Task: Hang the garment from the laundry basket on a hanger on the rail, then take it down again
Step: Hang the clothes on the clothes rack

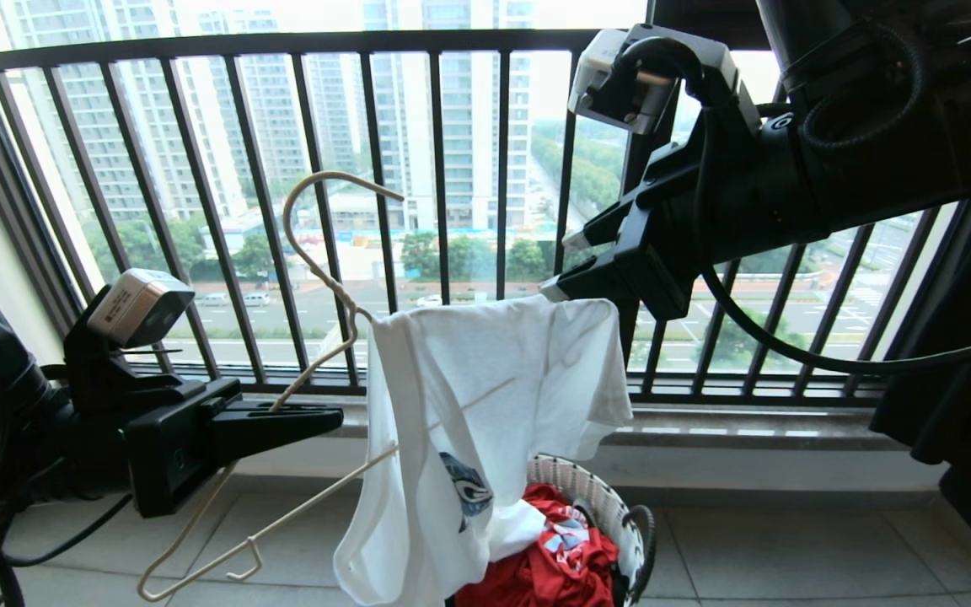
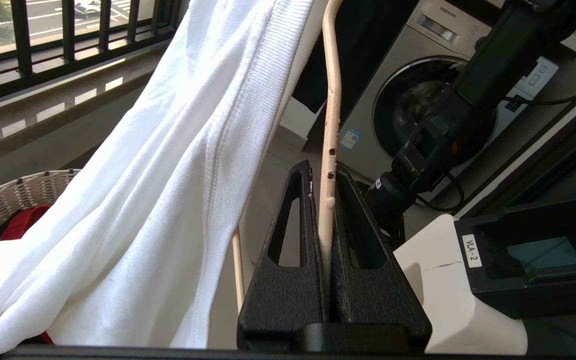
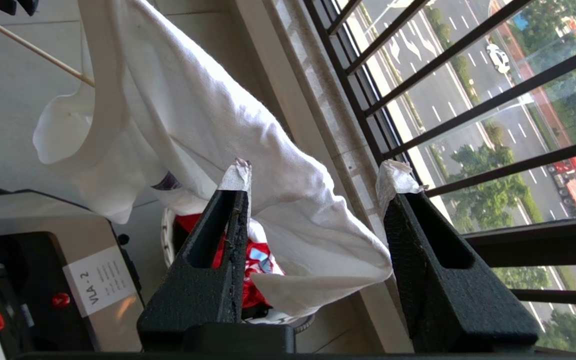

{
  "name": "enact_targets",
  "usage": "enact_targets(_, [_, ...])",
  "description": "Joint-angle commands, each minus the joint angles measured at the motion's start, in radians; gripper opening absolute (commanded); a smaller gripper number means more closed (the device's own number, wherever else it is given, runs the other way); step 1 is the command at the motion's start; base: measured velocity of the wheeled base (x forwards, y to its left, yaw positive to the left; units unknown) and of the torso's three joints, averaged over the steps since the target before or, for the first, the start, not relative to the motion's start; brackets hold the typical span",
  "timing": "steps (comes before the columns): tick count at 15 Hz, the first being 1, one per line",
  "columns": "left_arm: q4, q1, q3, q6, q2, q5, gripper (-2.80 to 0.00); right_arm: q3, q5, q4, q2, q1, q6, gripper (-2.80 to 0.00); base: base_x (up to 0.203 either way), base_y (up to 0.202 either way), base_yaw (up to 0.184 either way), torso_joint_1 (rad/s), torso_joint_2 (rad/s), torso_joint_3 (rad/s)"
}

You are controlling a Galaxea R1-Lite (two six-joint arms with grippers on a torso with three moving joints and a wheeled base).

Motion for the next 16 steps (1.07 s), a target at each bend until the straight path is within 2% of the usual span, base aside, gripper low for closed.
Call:
enact_targets(1, [-0.006,0.018,0.009,-0.002,0.006,-0.043,-2.80,0.010,0.049,0.007,0.002,0.005,-0.003,0.00,0.000,0.000,0.000,0.000,0.00,0.000])
enact_targets(7, [-0.007,0.027,0.026,0.001,0.003,-0.118,-2.80,0.063,0.226,0.008,0.016,0.031,-0.003,0.00,0.000,0.000,0.000,0.000,0.00,0.000])
enact_targets(10, [-0.007,0.029,0.036,0.001,-0.040,-0.157,-2.80,0.048,0.416,0.003,0.041,0.008,-0.004,0.00,0.000,0.000,0.000,0.000,0.00,0.000])
enact_targets(12, [-0.007,0.029,0.038,-0.001,-0.071,-0.165,-2.80,0.059,0.430,0.005,0.057,0.005,-0.032,0.00,0.000,0.000,0.000,0.000,0.00,0.000])
enact_targets(16, [-0.006,0.029,0.037,-0.002,-0.108,-0.165,-2.80,0.009,0.484,0.000,0.103,0.008,-0.037,0.00,0.000,0.000,0.000,0.000,0.00,0.000])
